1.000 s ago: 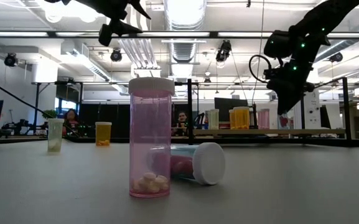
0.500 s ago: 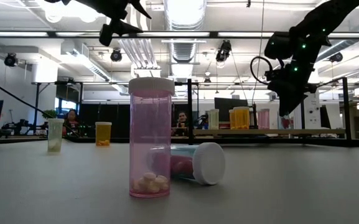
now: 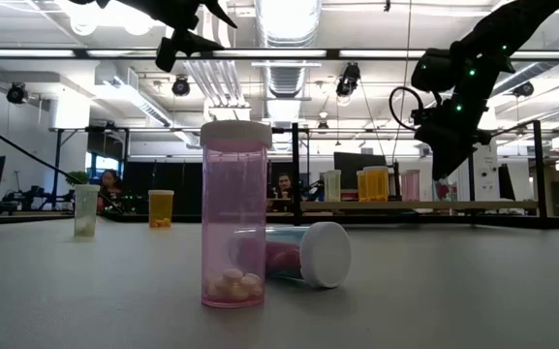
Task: Pick and place medicine bottles onto shelf by color
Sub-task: Put the top blue medicine bottle on the shelf aligned with the other blue medicine bottle
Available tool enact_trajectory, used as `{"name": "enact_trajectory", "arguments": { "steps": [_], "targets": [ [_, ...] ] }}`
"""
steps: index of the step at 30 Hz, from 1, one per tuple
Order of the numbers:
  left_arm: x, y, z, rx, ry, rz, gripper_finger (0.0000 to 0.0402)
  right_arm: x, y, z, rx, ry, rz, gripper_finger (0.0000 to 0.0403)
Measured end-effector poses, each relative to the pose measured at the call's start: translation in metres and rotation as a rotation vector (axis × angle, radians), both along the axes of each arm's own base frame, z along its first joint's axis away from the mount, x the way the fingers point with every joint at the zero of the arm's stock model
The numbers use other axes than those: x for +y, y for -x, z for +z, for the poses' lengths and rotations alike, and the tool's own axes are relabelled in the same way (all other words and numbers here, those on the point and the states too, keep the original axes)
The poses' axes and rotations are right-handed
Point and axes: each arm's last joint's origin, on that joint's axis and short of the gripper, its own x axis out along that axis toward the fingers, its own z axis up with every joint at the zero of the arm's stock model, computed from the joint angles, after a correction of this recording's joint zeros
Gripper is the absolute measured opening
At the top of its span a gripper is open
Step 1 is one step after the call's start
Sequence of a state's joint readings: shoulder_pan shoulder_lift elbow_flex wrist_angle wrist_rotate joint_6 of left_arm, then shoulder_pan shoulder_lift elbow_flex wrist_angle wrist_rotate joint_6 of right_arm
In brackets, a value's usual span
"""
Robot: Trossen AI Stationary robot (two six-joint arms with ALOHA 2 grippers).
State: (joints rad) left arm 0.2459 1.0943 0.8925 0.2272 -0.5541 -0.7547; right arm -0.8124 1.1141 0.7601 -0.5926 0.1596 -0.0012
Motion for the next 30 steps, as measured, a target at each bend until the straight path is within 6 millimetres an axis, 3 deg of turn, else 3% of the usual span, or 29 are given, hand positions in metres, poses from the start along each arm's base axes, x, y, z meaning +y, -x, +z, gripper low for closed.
{"name": "enact_trajectory", "arguments": {
  "steps": [30],
  "targets": [
    [0.0001, 0.0002, 0.0001, -0.001, 0.0, 0.0, 0.0193, 0.001, 0.0027, -0.0046, 0.042, 0.017, -0.017, 0.0121]
  ]
}}
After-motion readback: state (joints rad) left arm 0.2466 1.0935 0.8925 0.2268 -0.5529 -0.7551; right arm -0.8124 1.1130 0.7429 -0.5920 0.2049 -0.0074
